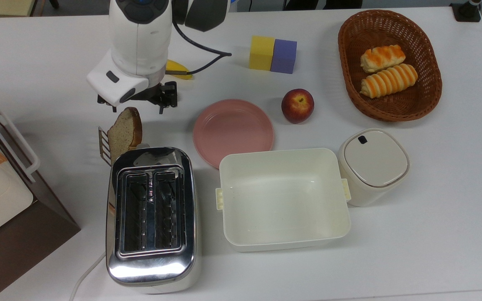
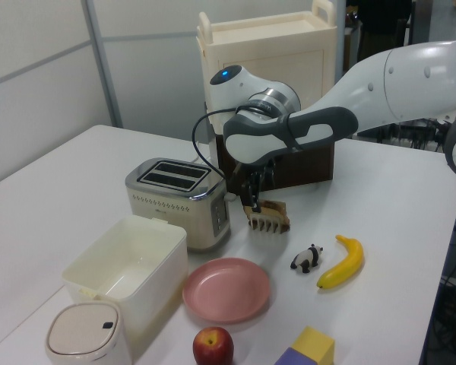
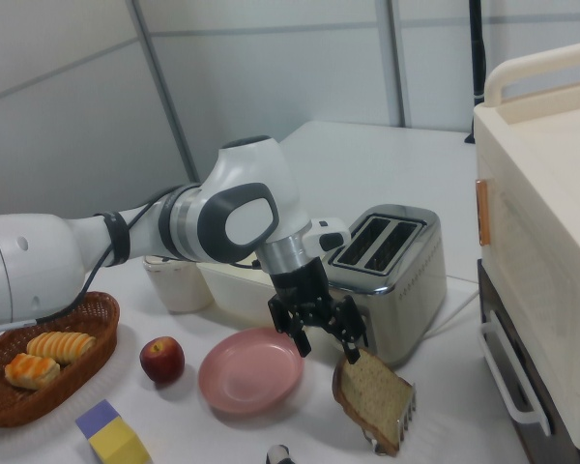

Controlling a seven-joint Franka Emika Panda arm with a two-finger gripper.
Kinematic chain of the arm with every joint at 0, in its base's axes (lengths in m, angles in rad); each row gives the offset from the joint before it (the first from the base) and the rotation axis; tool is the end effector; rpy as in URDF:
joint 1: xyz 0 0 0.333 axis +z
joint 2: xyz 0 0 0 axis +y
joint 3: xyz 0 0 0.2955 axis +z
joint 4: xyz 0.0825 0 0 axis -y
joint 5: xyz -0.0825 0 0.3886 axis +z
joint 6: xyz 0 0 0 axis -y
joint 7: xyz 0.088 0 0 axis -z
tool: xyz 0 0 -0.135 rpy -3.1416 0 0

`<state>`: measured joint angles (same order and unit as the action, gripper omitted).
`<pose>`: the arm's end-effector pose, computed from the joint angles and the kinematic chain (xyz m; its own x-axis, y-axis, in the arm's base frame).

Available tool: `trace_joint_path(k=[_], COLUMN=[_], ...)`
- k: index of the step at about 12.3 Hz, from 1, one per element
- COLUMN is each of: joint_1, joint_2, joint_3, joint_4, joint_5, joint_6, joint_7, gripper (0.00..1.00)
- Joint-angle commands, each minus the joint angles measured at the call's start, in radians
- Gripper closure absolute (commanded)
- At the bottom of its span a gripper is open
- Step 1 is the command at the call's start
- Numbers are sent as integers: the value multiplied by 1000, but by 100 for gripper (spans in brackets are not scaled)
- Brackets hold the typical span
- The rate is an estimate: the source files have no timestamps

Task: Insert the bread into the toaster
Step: 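Lower the open gripper over the bread slice and close on its crust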

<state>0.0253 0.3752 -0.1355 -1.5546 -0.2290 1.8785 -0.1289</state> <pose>0.6542 -0.0869 0.3847 0.9917 0.0896 -0.0919 0.1102 -0.9617 0.2510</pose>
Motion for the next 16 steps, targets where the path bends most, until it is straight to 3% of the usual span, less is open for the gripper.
trace_joint_path(k=[1, 6, 7, 9, 10, 16], joint_1=[-8, -19, -19, -21, -24, -24], joint_2=[13, 45, 45, 45, 44, 44], joint_3=[-6, -6, -6, -6, -6, -6], joint_4=[-18, -18, -18, -18, -28, -27], joint_5=[-20, -39, -38, -35, -35, -36], joint_6=[63, 83, 83, 91, 103, 103], joint_7=[-5, -5, -5, -5, -5, -8], gripper=[0, 0, 14, 88, 100, 100])
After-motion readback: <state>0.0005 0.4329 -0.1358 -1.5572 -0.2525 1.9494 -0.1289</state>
